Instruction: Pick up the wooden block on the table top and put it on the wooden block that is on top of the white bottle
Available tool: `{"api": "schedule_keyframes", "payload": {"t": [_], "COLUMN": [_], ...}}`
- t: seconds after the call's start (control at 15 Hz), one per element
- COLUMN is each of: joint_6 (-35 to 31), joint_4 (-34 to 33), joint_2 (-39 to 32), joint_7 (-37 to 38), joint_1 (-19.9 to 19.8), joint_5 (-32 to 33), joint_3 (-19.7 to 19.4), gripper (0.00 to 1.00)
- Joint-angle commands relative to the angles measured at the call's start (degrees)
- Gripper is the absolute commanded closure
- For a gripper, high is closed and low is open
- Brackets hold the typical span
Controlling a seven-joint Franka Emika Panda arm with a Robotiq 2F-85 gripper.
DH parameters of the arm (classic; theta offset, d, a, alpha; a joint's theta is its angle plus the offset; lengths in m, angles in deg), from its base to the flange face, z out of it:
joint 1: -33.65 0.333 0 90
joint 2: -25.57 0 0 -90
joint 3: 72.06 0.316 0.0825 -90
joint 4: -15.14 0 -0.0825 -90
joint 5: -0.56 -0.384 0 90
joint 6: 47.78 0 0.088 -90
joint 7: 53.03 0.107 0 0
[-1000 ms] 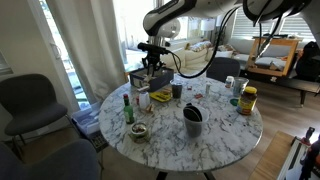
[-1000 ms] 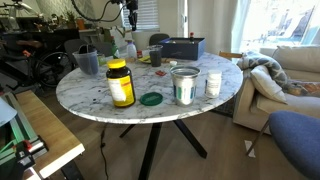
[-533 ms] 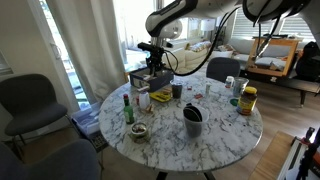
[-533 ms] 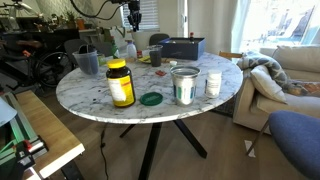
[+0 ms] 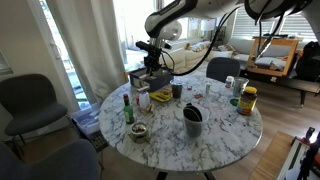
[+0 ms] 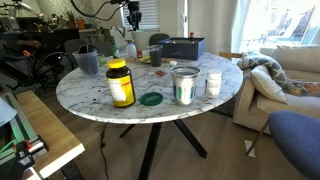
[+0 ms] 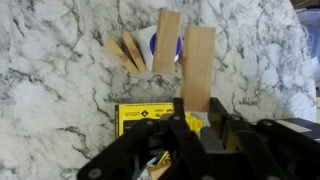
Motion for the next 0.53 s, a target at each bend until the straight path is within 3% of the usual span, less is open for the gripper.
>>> {"api": "schedule_keyframes", "payload": {"t": [0.0, 0.47], "joint_6": [-0.5, -6.1], "joint_4": [2.5, 16.1], "joint_2": [1.9, 11.5], "joint_7": [3.1, 11.2], "joint_1": [0.2, 2.4], "joint_5": [-1.4, 2.9], "joint_3": [1.1, -0.6], "gripper": [0.92, 0.92]}}
